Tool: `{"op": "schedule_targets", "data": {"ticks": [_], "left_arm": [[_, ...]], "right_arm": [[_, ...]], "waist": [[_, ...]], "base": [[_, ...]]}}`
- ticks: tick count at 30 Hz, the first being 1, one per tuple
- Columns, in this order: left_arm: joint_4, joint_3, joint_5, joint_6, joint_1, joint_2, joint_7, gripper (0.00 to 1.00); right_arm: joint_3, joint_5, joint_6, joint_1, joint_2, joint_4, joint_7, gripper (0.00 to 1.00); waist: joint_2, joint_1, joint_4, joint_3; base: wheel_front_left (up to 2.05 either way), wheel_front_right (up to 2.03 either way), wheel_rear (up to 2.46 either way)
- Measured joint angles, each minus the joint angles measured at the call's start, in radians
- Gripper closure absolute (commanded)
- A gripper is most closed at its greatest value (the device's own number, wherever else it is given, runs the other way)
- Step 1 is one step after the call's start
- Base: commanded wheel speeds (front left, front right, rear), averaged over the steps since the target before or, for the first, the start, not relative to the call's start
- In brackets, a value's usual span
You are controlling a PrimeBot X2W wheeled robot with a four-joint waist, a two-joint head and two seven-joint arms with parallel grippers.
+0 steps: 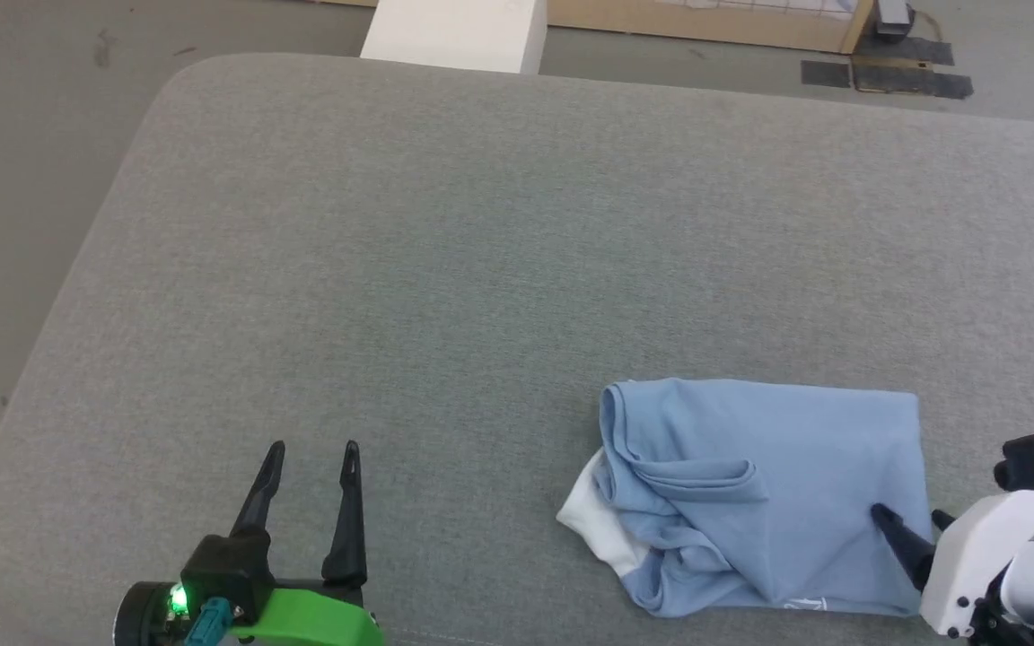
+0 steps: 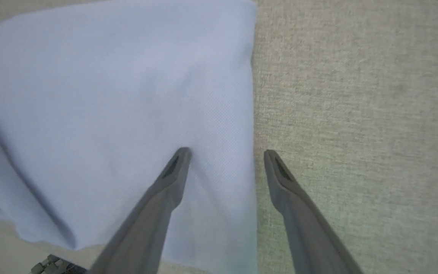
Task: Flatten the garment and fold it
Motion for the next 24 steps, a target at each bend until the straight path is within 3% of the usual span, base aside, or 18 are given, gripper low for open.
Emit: {"op": "schedule_targets", "data": {"ticks": [8,9,10,17,24], "left_arm": [[-0.010,-0.001,0.001,0.000,-0.005,0.014,0.018,0.00],[-0.011,-0.002,0.001,0.000,-0.010,0.014,0.021,0.00],[-0.012,-0.002,0.001,0.000,-0.013,0.015,0.021,0.00],[-0.019,-0.005,0.001,0.001,-0.022,0.021,0.025,0.00],[-0.035,-0.013,0.001,0.008,-0.023,0.020,0.025,0.00]], "right_arm": [[0.033,0.028,0.000,-0.061,-0.039,0.125,-0.009,0.00],[0.034,0.040,0.001,-0.069,-0.043,0.137,-0.006,0.40],[0.032,0.049,0.001,-0.074,-0.045,0.143,-0.005,1.00],[0.058,0.072,0.001,-0.094,-0.059,0.146,0.003,1.00],[0.109,0.043,0.001,-0.100,-0.114,0.076,-0.072,1.00]], "waist": [[0.0000,0.0000,0.019,0.008],[0.0000,0.0000,0.020,0.010],[0.0000,0.0000,0.021,0.011],[0.0000,0.0000,0.007,0.005],[0.0000,0.0000,-0.030,-0.002]], "base": [[0.00,0.00,0.00],[0.00,0.00,0.00],[0.00,0.00,0.00],[0.00,0.00,0.00],[0.00,0.00,0.00]]}}
